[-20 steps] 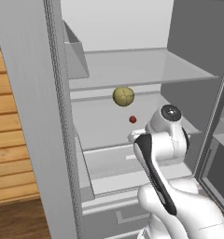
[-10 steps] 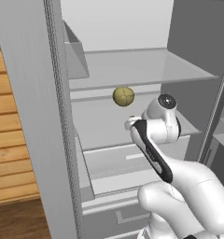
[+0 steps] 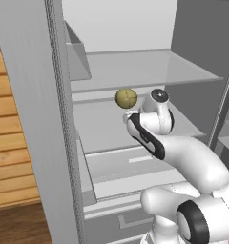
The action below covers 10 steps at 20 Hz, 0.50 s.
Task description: Take the strawberry from the fridge and place it on top of the pancake, located on the dining counter.
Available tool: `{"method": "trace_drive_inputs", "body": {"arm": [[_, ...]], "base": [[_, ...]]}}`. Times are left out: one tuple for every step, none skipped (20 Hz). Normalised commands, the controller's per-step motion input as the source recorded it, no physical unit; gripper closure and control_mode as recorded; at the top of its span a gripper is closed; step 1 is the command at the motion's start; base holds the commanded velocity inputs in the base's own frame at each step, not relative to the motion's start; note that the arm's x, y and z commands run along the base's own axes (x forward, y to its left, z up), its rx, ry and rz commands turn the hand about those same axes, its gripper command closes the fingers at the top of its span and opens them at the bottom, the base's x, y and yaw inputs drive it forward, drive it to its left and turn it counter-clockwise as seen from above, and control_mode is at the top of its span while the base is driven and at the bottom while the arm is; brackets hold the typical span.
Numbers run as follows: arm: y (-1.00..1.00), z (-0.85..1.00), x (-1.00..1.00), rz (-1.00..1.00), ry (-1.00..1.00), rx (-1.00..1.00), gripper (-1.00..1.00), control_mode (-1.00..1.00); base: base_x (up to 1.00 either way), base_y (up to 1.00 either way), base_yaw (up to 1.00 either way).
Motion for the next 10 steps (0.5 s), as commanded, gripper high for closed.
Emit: {"method": "trace_drive_inputs", "body": {"arm": [[0.0, -0.04, 0.43, -0.07, 0.0, 0.0, -1.0, -1.0], [0.0, -0.18, 0.41, -0.07, 0.0, 0.0, -1.0, -1.0], [0.0, -0.24, 0.32, -0.05, -0.02, 0.0, -1.0, -1.0], [0.0, -0.31, 0.31, -0.05, -0.04, 0.0, -1.0, -1.0], [0.0, -0.33, 0.29, -0.03, -0.07, 0.0, -1.0, -1.0], [0.0, -0.27, 0.25, -0.01, -0.08, 0.0, -1.0, -1.0], [0.0, -0.12, 0.2, 0.0, -0.08, 0.0, -1.0, -1.0], [0.0, -0.06, 0.2, 0.0, -0.08, 0.0, -1.0, -1.0], [0.0, -0.07, 0.23, 0.0, -0.07, 0.0, -1.0, -1.0], [0.0, -0.06, 0.3, 0.0, -0.09, 0.0, -1.0, -1.0]], "base": [[0.0, 0.0, 0.0], [0.0, 0.0, 0.0], [0.0, 0.0, 0.0], [0.0, 0.0, 0.0], [0.0, 0.0, 0.0], [0.0, 0.0, 0.0], [0.0, 0.0, 0.0], [0.0, 0.0, 0.0], [0.0, 0.0, 0.0], [0.0, 0.0, 0.0]]}}
